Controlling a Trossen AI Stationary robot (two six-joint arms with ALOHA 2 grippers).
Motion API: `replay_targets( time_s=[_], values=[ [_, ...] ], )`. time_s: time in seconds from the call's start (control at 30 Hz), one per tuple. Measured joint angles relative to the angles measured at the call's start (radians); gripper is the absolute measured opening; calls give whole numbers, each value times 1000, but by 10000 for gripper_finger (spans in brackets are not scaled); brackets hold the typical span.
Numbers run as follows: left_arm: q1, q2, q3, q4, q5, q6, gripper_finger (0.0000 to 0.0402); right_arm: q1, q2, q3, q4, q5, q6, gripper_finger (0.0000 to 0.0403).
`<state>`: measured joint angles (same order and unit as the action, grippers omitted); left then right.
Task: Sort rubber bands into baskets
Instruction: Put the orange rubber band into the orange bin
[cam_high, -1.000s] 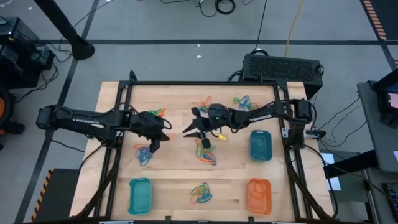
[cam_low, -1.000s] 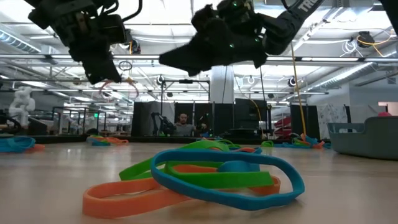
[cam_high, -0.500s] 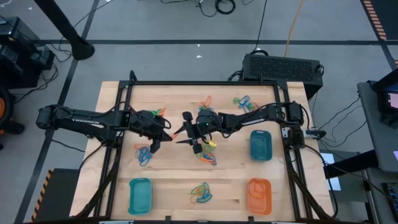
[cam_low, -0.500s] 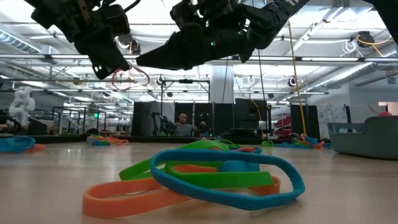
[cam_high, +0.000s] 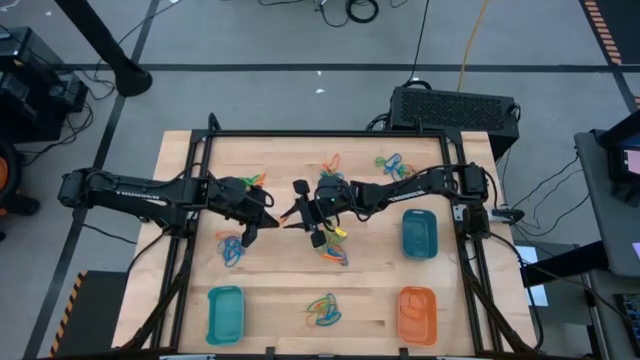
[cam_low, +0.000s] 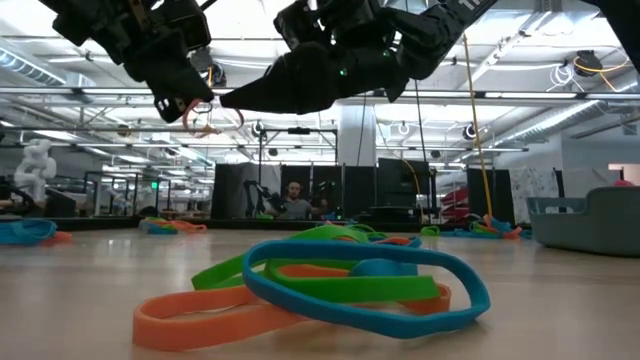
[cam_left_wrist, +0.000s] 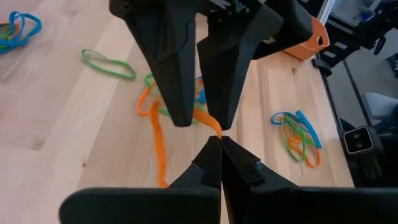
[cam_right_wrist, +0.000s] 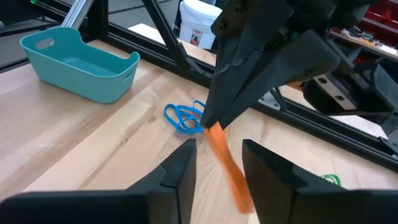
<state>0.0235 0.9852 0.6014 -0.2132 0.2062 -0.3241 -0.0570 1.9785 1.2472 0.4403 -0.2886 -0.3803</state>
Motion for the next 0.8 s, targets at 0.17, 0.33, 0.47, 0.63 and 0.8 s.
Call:
replay_targets(
  time_s=[0.17,0.33,0.47,0.63,0.8],
  values=[
    [0,0,0,-1,-1,8,0,-7,0,0,2,-1,-2,65],
    [0,0,0,3,-27,21,15,-11,0,0,3,-1,-6,8],
    [0,0,0,1,-44,29,24,-19,0,0,3,3,2,5],
    [0,0,0,-8,-57,96,31,-35,0,0,-10,3,44,2],
    [1,0,0,-22,-104,155,79,-41,-21,-1,-73,4,57,1]
  ],
)
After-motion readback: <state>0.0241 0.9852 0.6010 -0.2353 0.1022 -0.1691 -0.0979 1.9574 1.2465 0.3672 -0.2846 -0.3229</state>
